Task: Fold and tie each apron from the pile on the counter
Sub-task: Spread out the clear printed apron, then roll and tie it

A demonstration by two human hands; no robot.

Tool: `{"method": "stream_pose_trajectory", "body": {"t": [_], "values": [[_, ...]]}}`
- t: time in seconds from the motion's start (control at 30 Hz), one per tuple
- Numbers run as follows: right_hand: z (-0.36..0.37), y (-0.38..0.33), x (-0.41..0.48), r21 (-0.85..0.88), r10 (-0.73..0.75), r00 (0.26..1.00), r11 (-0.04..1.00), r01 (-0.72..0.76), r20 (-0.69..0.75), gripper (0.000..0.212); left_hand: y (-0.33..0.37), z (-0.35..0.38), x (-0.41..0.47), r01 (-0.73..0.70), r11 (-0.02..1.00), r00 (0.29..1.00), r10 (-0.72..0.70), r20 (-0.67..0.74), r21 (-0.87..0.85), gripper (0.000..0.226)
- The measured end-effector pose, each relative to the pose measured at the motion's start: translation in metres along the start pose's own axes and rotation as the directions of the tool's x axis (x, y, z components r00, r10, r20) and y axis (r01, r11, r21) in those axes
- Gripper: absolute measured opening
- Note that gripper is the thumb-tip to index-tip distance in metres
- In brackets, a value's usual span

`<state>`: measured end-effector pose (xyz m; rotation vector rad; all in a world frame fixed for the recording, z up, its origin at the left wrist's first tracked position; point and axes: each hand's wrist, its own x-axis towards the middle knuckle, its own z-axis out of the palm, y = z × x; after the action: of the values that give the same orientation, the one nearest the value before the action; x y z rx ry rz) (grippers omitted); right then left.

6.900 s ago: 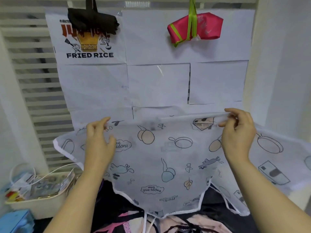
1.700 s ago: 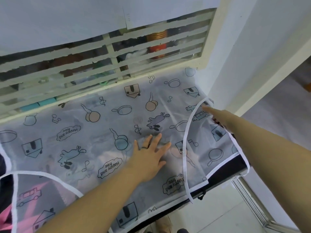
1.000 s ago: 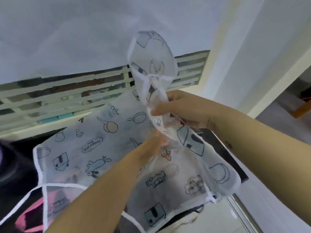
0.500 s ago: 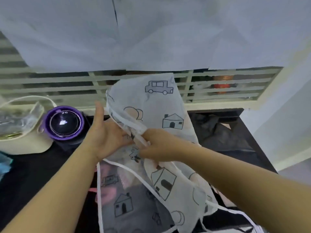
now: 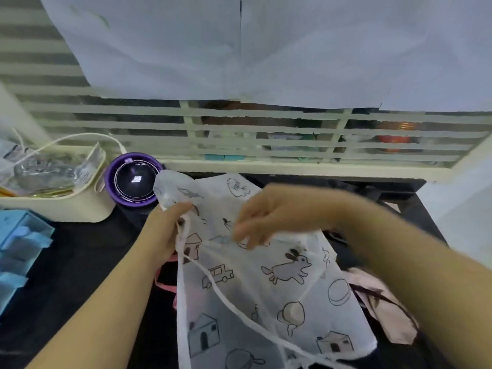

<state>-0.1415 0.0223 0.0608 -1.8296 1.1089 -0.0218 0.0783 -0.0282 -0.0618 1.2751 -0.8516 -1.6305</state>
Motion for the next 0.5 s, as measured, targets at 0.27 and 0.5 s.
{"method": "stream_pose_trajectory", "body": {"t": [0.27, 0.5], "values": [[-0.053, 0.014, 0.068, -0.107, -0.063, 0.961, 0.994, 0.035, -0.269, 0.033, 0.0, -0.003, -0.003, 0.054, 0.996, 0.996, -0.049, 0.078, -0.066, 0.023], [-0.042, 0.045, 0.125, -0.206, 0.096, 0.962, 0.967, -0.151, -0.255, 0.032, -0.003, -0.014, 0.008, 0.18, 0.977, 0.98, -0.169, 0.104, -0.113, 0.041]]}}
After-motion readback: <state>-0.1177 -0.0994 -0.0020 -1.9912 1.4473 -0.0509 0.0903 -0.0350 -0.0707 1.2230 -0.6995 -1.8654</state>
